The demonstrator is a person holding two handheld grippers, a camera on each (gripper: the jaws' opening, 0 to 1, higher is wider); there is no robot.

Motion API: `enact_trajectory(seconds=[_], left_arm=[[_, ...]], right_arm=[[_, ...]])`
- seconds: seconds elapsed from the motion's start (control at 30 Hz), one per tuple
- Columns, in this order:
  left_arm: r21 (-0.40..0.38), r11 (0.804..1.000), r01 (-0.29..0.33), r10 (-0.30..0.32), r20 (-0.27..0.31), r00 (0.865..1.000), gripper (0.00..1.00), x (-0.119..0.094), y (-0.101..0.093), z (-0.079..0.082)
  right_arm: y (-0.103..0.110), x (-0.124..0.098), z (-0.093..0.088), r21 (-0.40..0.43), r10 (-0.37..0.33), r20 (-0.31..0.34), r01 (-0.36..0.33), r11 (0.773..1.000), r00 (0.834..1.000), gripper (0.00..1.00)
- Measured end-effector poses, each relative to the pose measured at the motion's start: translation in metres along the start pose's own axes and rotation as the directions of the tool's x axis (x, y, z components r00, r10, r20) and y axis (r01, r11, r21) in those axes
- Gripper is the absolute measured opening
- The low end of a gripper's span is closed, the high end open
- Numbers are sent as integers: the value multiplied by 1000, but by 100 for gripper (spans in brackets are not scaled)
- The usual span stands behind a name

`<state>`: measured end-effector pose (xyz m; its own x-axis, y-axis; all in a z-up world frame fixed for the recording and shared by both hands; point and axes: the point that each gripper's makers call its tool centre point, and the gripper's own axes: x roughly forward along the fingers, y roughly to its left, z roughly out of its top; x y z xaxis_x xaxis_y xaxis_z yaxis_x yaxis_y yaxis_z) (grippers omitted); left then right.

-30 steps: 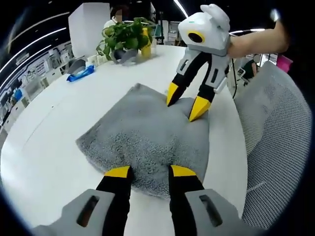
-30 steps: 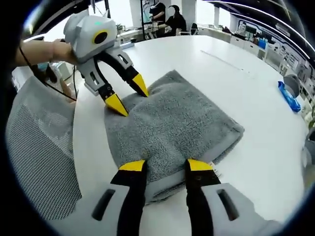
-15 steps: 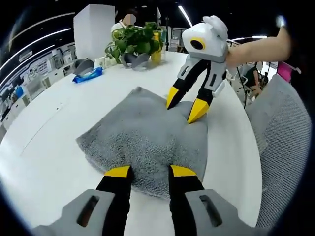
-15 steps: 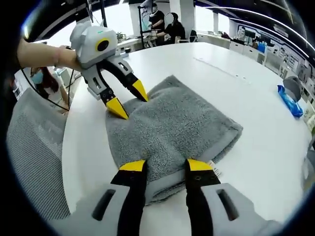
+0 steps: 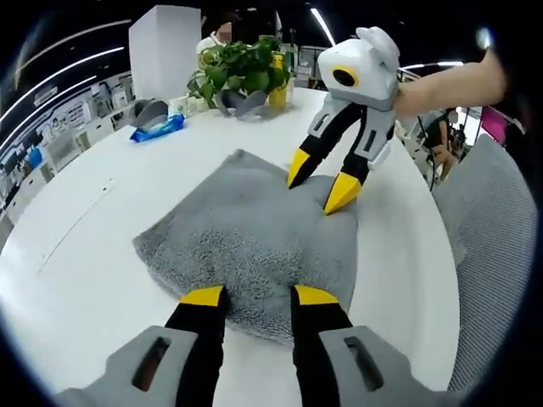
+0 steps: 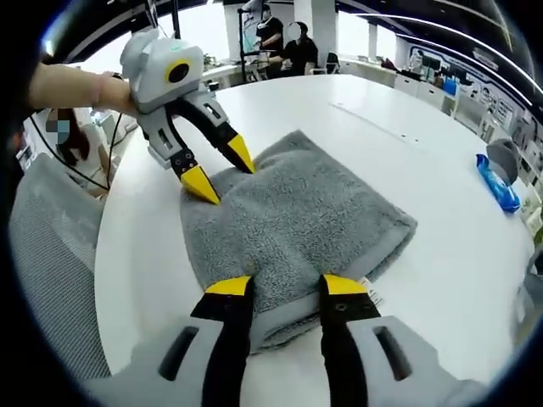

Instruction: Fold the towel on the table until its edges align and the towel forms a compact rectangular stack.

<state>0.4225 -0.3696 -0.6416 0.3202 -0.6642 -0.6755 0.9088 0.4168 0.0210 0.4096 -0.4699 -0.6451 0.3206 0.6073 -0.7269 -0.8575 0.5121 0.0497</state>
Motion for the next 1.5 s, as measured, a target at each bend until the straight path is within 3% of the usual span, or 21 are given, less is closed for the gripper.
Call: enact_trajectory(seconds=[0.13, 0.27, 0.37, 0.43, 0.6, 0.67, 0.8, 0.83, 0.87, 0.9, 0.97, 1.03, 1.13, 1.2, 1.27, 1.4, 1.47, 1.5], left_arm=[[-21, 1000, -22, 23, 36, 999, 32, -6, 0, 4], [-108, 994, -14, 29, 134, 991, 36, -19, -6, 15], [-147, 989, -31, 57, 181, 982, 45, -32, -10, 20], [-177, 983, -45, 87, 239, 967, 56, -41, -15, 28], [-192, 979, -64, 124, 319, 940, 76, -62, -34, 39], [-220, 974, -59, 137, 357, 924, 82, -74, -44, 43], [-305, 948, -90, 224, 441, 869, 99, -108, -52, 50], [-305, 948, -95, 230, 444, 866, 99, -115, -54, 49], [-335, 937, -100, 254, 454, 854, 99, -126, -57, 47], [-352, 930, -108, 273, 460, 845, 100, -133, -58, 45], [-375, 917, -138, 310, 452, 836, 99, -150, -62, 35], [-384, 902, -197, 366, 438, 821, 99, -167, -64, 28], [-434, 868, -243, 444, 455, 772, 99, -194, -69, 28], [-443, 858, -262, 468, 461, 754, 99, -206, -77, 31], [-433, 846, -310, 504, 462, 730, 99, -216, -83, 34], [-397, 842, -365, 527, 468, 709, 99, -217, -96, 39], [-383, 839, -387, 536, 457, 710, 98, -214, -100, 39], [-376, 842, -387, 531, 451, 718, 97, -212, -102, 39]], right_arm=[[1, -5, 2, 14, -10, 16, 10, 1000, 1000, 30], [2, -17, 3, -12, -62, 45, 63, 998, 997, 35], [4, -28, 2, -4, -89, 79, 90, 996, 993, 51], [12, -36, 5, 53, -80, 146, 73, 996, 986, 60], [22, -66, 10, 153, -123, 269, 84, 985, 955, 75], [28, -81, 18, 116, -128, 330, 94, 989, 935, 80], [37, -123, 35, 62, -202, 442, 194, 979, 874, 93], [39, -129, 36, 67, -211, 455, 203, 977, 865, 98], [42, -140, 38, 83, -229, 479, 216, 973, 847, 99], [47, -147, 37, 85, -223, 485, 209, 974, 845, 98], [49, -164, 32, 125, -272, 494, 243, 962, 826, 99], [58, -175, 23, 132, -286, 479, 254, 958, 830, 99], [66, -187, 6, 144, -321, 444, 286, 947, 837, 99], [74, -193, -3, 160, -332, 431, 291, 943, 839, 99], [81, -199, -9, 187, -349, 435, 297, 937, 830, 99], [86, -203, -22, 254, -399, 431, 315, 914, 809, 95], [86, -203, -26, 292, -417, 431, 314, 904, 800, 92], [85, -202, -28, 318, -430, 422, 314, 895, 798, 91]])
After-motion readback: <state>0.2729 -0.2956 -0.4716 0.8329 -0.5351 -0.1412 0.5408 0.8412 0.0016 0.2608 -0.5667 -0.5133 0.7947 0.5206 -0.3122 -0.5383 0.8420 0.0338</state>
